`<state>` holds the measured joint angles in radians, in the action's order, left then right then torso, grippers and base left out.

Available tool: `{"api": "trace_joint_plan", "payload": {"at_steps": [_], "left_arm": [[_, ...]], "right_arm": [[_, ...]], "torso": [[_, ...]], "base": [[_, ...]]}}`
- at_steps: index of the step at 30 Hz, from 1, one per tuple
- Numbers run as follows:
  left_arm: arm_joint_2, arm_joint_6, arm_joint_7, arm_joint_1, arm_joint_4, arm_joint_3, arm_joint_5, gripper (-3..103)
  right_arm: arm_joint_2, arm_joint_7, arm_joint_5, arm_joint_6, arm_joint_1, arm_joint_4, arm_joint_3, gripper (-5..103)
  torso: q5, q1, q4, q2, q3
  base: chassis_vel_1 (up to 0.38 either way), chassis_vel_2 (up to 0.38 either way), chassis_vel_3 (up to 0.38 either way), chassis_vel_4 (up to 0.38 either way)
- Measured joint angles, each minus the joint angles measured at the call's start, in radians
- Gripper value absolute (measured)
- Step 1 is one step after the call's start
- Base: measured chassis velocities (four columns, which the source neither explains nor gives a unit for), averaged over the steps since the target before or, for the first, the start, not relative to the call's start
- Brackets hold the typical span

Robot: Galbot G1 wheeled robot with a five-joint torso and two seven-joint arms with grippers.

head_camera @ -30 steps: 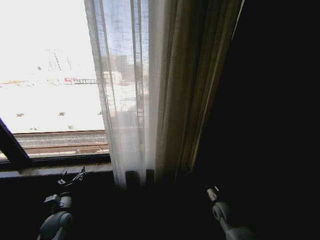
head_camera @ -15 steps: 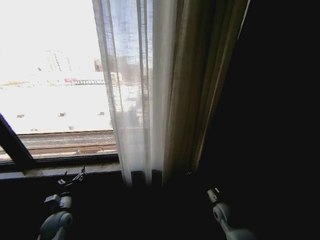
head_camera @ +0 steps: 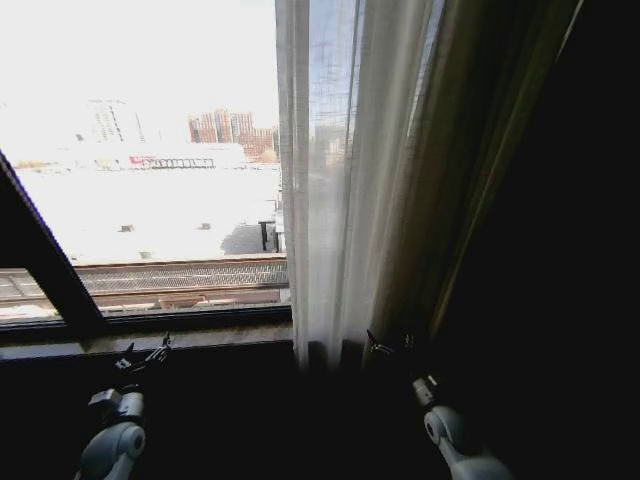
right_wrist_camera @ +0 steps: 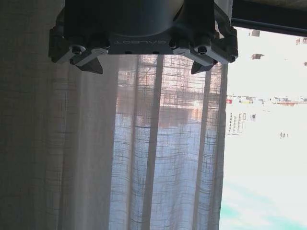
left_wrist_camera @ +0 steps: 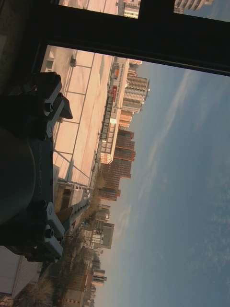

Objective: Open the curtains by pulling them apart, changing their state from closed to fully open.

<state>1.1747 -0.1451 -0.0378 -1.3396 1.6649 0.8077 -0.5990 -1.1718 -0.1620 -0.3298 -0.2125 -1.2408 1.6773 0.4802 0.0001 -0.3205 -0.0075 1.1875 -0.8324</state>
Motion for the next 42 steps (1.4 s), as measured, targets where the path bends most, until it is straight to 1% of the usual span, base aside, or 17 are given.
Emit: {"api": "trace_joint_plan", "payload": {"at_steps": [5,7,12,13,15,16,18,21,22,24,30,34,38,40,42], "left_arm": [[0.000,0.000,0.000,0.000,0.000,0.000,0.000,100],[0.000,0.000,0.000,0.000,0.000,0.000,0.000,100],[0.000,0.000,0.000,0.000,0.000,0.000,0.000,100],[0.000,0.000,0.000,0.000,0.000,0.000,0.000,100],[0.000,0.000,0.000,0.000,0.000,0.000,0.000,100],[0.000,0.000,0.000,0.000,0.000,0.000,0.000,100],[0.000,0.000,0.000,0.000,0.000,0.000,0.000,100],[0.000,0.000,0.000,0.000,0.000,0.000,0.000,100],[0.000,0.000,0.000,0.000,0.000,0.000,0.000,100],[0.000,0.000,0.000,0.000,0.000,0.000,0.000,100],[0.000,0.000,0.000,0.000,0.000,0.000,0.000,100],[0.000,0.000,0.000,0.000,0.000,0.000,0.000,100],[0.000,0.000,0.000,0.000,0.000,0.000,0.000,100],[0.000,0.000,-0.001,0.000,0.000,0.000,0.000,100],[0.000,0.000,-0.001,0.000,0.000,0.001,0.000,100]], "right_arm": [[-0.002,0.001,0.004,-0.005,0.013,-0.008,-0.011,100],[-0.004,0.004,0.005,-0.008,0.018,-0.012,-0.015,100],[-0.010,0.006,0.007,-0.019,0.035,-0.025,-0.029,100],[-0.011,0.005,0.007,-0.022,0.040,-0.028,-0.031,100],[-0.013,0.001,0.010,-0.024,0.047,-0.036,-0.035,100],[-0.013,0.001,0.010,-0.024,0.047,-0.036,-0.035,100],[-0.013,-0.005,0.023,-0.020,0.052,-0.040,-0.035,100],[-0.015,-0.006,0.034,-0.016,0.056,-0.045,-0.034,100],[-0.017,-0.006,0.038,-0.015,0.058,-0.047,-0.034,100],[-0.019,-0.009,0.044,-0.013,0.060,-0.050,-0.033,100],[-0.019,-0.014,0.049,-0.012,0.059,-0.052,-0.031,100],[-0.022,-0.009,0.033,-0.044,0.067,-0.069,-0.036,100],[-0.023,-0.010,0.032,-0.056,0.078,-0.080,-0.040,100],[-0.024,-0.011,0.051,-0.058,0.098,-0.102,-0.047,100],[-0.025,-0.001,0.066,-0.058,0.121,-0.123,-0.055,100]], "torso": [[-0.0004,0.000,0.0005,0.000,0.000],[-0.0005,0.000,0.0002,0.000,0.000],[-0.0005,0.000,0.0005,0.000,0.000],[-0.0003,0.000,0.0001,0.000,0.000],[0.0012,0.000,-0.0003,0.000,0.000],[0.0012,0.000,-0.0003,0.000,0.000],[0.0003,0.000,-0.0004,0.000,0.000],[0.0003,0.000,-0.0003,0.000,0.000],[0.0003,0.000,-0.0001,0.000,0.000],[-0.0008,0.000,0.0004,0.000,0.000],[0.0000,0.000,0.0000,0.000,0.000],[0.0001,0.000,-0.0001,0.000,0.000],[0.0004,0.000,0.0000,0.000,0.000],[-0.0009,0.000,0.0003,0.000,0.000],[-0.0008,0.000,0.0003,0.000,0.000]], "base": [[0.319,0.315,-0.308,-0.308],[0.214,0.251,-0.163,-0.217],[0.055,0.039,-0.060,-0.083],[0.000,0.000,0.000,0.000],[-0.026,-0.010,0.041,0.025],[-0.052,-0.020,0.081,0.049],[-0.067,-0.071,0.066,0.051],[-0.015,-0.023,0.017,0.004],[0.000,0.000,0.000,0.000],[0.000,0.000,0.000,0.000],[0.086,0.052,-0.084,-0.038],[0.118,0.087,-0.129,-0.078],[0.147,0.128,-0.183,-0.146],[0.121,0.110,-0.134,-0.096],[0.074,0.072,-0.061,-0.066]]}}
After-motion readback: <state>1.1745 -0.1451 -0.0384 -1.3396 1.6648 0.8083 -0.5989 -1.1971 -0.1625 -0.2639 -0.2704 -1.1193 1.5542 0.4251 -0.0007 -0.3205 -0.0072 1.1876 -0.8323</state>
